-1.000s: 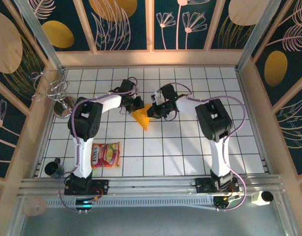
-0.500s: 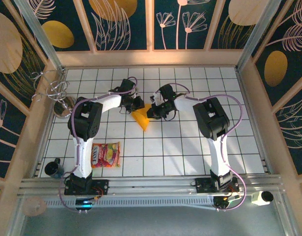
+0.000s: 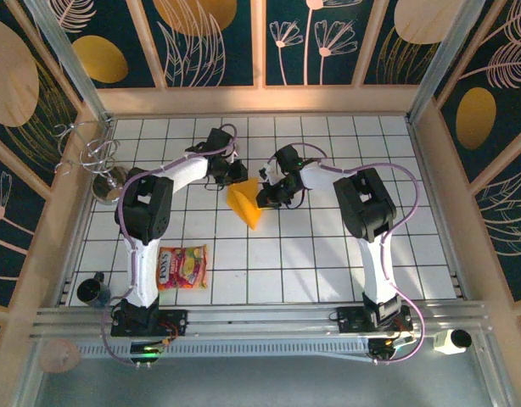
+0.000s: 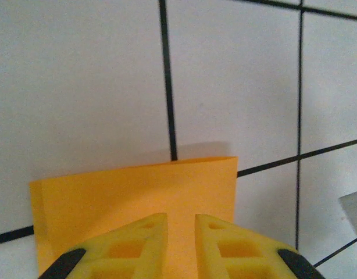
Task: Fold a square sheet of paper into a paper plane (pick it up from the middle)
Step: Third fold the triangle at the center of the table.
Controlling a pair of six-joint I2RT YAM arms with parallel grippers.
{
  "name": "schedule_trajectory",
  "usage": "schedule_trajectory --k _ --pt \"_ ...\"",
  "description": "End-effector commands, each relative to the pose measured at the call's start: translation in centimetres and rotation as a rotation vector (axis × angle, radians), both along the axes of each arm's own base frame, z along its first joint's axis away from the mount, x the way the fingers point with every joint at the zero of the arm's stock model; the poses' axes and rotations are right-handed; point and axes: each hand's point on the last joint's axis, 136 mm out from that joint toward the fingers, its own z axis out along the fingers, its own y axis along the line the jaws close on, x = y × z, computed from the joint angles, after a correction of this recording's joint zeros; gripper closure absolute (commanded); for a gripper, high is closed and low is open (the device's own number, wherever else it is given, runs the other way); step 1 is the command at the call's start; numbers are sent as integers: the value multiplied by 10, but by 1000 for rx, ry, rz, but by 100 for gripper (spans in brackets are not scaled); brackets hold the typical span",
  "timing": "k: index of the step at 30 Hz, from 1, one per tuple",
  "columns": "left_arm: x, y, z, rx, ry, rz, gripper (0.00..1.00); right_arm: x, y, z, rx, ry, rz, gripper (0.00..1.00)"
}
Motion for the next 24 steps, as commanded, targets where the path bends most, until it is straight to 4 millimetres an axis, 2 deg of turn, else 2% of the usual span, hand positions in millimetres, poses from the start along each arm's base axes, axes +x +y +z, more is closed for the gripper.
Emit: schedule_trajectory --k 1,5,11,24 --pt "-7 14 -12 82 41 -28 83 -6 -2 0 -32 -12 46 97" --pt "-17 16 -25 87 85 -25 86 -11 7 3 -22 -18 72 97" --pt "-28 19 -34 84 119 -13 89 -8 18 2 -6 -22 80 97" --pt "-32 14 -36 41 132 -7 90 3 27 1 17 -37 60 97"
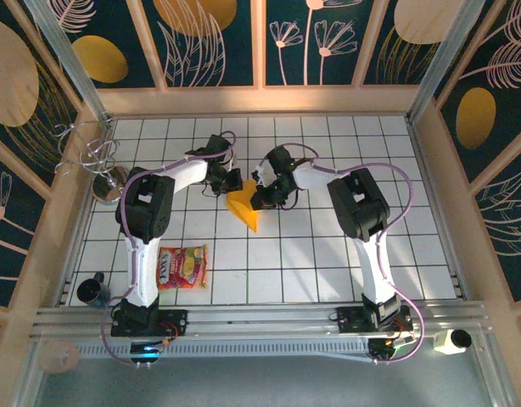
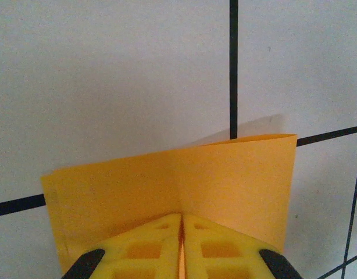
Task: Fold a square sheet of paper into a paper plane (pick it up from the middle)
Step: Third fold the triangle at the center of the table.
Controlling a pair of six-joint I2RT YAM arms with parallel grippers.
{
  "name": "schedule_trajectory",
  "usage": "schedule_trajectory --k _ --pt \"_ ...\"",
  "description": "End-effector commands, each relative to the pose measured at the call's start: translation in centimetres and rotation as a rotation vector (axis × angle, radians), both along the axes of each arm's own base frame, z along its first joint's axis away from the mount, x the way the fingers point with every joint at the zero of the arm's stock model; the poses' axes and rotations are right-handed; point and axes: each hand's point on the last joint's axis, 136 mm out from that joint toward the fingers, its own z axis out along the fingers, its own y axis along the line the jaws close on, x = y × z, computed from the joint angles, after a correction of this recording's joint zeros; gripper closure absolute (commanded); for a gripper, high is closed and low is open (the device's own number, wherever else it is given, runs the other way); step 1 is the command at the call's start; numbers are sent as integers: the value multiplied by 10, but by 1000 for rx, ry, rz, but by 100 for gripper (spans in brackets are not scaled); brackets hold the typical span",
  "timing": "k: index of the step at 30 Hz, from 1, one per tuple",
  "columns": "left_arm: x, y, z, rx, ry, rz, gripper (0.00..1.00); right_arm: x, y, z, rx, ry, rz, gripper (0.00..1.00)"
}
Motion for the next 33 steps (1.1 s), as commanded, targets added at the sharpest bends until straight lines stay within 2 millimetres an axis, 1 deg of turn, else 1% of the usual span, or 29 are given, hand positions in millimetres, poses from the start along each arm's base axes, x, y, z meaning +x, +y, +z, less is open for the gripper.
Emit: schedule_trajectory --k 1,10,21,33 --pt "-12 3 -10 0 51 11 90 8 9 4 22 -12 -5 97" --pt "-13 2 -8 -14 48 16 90 12 11 2 27 -21 -9 97" --pt "-13 0 -7 -28 46 20 90 11 11 1 33 -20 0 98" --pt "-14 -1 -6 -39 47 23 91 12 14 5 50 -32 12 98"
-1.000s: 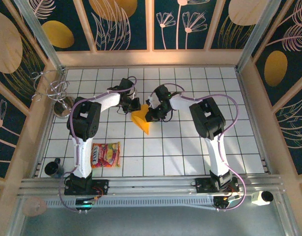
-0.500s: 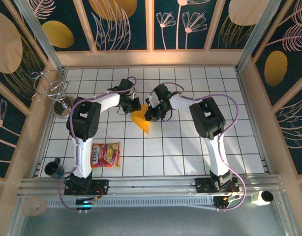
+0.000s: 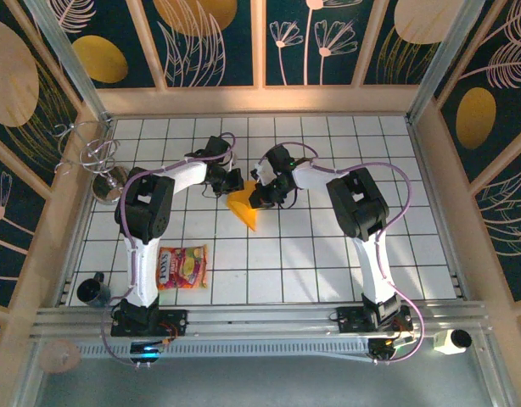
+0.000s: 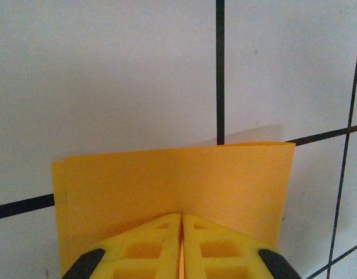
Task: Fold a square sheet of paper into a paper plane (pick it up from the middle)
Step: Third fold the triangle at the center of the table.
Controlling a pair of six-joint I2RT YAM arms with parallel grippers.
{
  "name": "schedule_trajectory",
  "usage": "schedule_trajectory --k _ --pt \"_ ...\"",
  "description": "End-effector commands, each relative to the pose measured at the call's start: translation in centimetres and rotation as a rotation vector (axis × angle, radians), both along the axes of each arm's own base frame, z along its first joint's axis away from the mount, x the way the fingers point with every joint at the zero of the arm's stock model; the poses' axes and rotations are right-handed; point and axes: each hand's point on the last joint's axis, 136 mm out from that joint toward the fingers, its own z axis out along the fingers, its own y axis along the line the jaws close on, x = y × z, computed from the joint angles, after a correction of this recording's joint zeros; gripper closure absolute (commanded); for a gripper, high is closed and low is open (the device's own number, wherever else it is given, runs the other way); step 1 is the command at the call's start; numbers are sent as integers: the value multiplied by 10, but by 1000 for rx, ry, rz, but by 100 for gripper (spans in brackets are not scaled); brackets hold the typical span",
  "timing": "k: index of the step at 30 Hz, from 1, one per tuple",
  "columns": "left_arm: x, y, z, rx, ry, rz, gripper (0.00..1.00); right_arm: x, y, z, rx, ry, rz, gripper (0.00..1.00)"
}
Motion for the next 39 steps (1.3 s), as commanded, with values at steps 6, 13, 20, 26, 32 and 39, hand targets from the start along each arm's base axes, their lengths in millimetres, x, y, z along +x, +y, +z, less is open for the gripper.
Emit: schedule_trajectory --k 6,13,20,26,32,39 --pt "-13 4 -4 2 51 16 92 8 9 2 27 -22 10 99" --pt "-4 0 25 -38 -7 28 91 6 1 -12 -31 -17 3 100" --pt "2 6 66 -95 -101 72 84 9 -4 -16 -74 -38 13 100" --pt "-28 10 63 -158 -60 113 79 11 0 -8 -51 -44 19 99" --pt "-53 15 48 -187 -16 173 70 11 2 -6 -41 -46 22 99" --pt "-53 7 34 -195 4 217 59 12 2 -5 -43 -45 15 98"
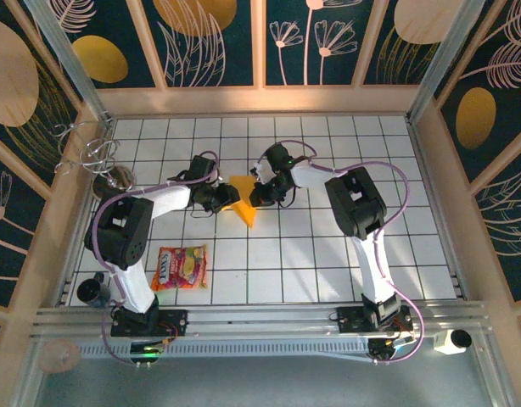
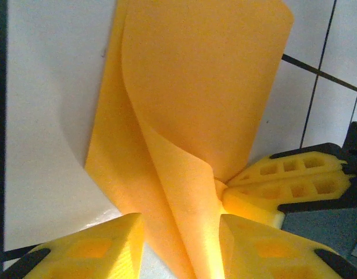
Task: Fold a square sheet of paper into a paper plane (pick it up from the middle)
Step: Third fold the triangle at the center of the table.
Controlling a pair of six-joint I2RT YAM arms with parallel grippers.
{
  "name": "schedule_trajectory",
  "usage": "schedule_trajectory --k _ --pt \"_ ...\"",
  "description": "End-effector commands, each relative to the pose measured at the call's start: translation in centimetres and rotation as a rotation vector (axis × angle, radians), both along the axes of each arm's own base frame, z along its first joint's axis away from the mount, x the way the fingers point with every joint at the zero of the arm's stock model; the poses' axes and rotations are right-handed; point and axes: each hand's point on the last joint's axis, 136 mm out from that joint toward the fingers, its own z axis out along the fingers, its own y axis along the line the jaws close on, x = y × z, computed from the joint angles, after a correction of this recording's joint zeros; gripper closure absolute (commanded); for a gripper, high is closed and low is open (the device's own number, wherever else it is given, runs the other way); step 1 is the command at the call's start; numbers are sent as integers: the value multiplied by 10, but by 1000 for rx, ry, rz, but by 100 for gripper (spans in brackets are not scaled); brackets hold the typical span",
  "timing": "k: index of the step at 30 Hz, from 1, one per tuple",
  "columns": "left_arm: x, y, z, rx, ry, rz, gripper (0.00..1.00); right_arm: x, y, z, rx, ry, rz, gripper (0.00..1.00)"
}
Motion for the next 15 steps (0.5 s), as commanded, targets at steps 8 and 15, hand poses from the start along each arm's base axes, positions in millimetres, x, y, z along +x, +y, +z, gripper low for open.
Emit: schedule_trajectory --k 8,15 --pt "6 -2 -14 20 25 62 61 2 5 5 12 -14 11 96" --pt "-2 6 -33 39 66 111 71 2 7 16 60 -12 -26 89"
